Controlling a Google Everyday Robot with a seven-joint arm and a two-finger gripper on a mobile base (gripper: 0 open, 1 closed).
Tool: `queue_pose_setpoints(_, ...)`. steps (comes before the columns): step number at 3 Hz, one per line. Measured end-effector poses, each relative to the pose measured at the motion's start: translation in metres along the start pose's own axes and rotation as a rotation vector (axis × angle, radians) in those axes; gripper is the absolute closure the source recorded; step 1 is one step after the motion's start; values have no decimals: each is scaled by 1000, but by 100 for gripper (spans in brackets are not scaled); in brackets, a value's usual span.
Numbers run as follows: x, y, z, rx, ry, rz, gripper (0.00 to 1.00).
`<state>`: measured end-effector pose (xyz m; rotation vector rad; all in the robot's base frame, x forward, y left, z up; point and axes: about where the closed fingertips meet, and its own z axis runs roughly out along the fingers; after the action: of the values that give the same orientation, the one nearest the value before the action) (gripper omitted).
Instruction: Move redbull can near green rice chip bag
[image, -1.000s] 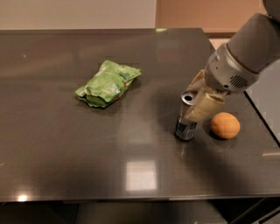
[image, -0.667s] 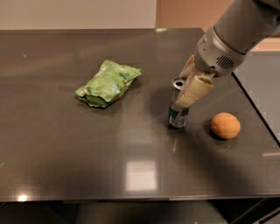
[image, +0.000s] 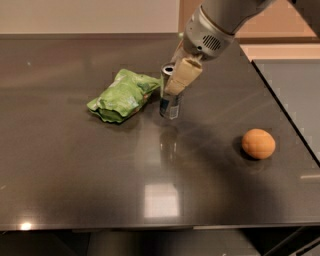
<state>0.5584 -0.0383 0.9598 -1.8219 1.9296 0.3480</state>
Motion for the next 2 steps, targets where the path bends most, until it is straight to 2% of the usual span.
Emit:
queue_pose_setpoints(1,-31,-11,18,-19,-28,-35,100)
queue_pose_setpoints(2,-45,-16,40,-46,-31,-49,100)
